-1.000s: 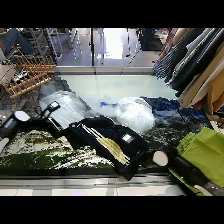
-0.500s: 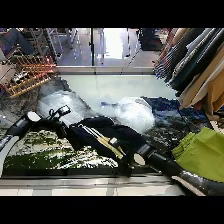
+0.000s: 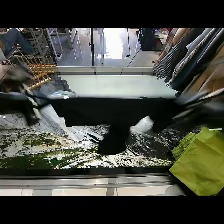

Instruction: Fold the clothes and pants, and hang the long-sleeved shirts on hangers.

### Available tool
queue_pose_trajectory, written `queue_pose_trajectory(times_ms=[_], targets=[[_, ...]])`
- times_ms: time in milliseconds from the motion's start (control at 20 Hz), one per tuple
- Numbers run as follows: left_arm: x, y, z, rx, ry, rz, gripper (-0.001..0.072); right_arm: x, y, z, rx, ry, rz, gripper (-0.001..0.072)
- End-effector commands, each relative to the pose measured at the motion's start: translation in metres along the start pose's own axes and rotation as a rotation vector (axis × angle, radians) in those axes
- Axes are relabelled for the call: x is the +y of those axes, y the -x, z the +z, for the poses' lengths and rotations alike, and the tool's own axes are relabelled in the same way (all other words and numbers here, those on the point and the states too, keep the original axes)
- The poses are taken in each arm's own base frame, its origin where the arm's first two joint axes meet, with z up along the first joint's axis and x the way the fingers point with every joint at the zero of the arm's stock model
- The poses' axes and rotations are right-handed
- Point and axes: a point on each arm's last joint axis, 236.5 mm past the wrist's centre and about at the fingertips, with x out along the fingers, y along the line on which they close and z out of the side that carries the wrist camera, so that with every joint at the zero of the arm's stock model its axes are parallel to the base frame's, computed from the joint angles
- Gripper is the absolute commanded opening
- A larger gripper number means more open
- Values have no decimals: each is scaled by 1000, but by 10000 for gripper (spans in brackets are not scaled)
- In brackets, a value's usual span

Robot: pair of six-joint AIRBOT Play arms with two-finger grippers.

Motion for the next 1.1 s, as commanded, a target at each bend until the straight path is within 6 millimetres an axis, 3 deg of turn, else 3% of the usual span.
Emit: queue_pose_trajectory(times_ms=[0, 50, 150, 200, 300, 400, 450, 550, 650, 750, 850, 900, 1000, 1050], targets=[[-15, 145, 115, -231, -146, 285, 10, -64, 154, 134, -619, -81, -108, 7], [-20, 179, 139, -292, -198, 366, 10, -66, 171, 147, -676, -63, -111, 7], [-34, 220, 171, -399, -256, 441, 10, -65, 166, 155, -676, -38, -114, 6], [-37, 225, 178, -432, -244, 439, 10, -60, 149, 154, -642, -31, -105, 6], [-20, 196, 166, -413, -85, 367, 10, -48, 88, 133, -463, 9, -99, 7], [9, 125, 120, -281, 104, 240, 10, -29, 7, 89, -202, 66, -86, 7], [21, 79, 87, -191, 201, 157, 11, -15, -34, 64, -77, 92, -65, 7], [34, -12, 9, -2, 352, 19, 11, 12, -120, 13, 125, 141, -32, 7], [31, -89, -75, 166, 501, -108, 10, 28, -209, -51, 271, 148, -4, 6], [23, -146, -155, 294, 651, -210, 11, 25, -294, -125, 365, 139, -6, 6], [15, -197, -222, 374, 771, -268, 11, 22, -367, -190, 374, 87, 2, 6], [15, -220, -249, 393, 809, -254, 11, 23, -398, -214, 337, 48, 5, 9], [34, -259, -288, 386, 851, -148, 15, 22, -439, -232, 228, -26, -7, 22], [53, -269, -295, 362, 875, -72, 120, 17, -449, -231, 196, -78, -19, 240]])
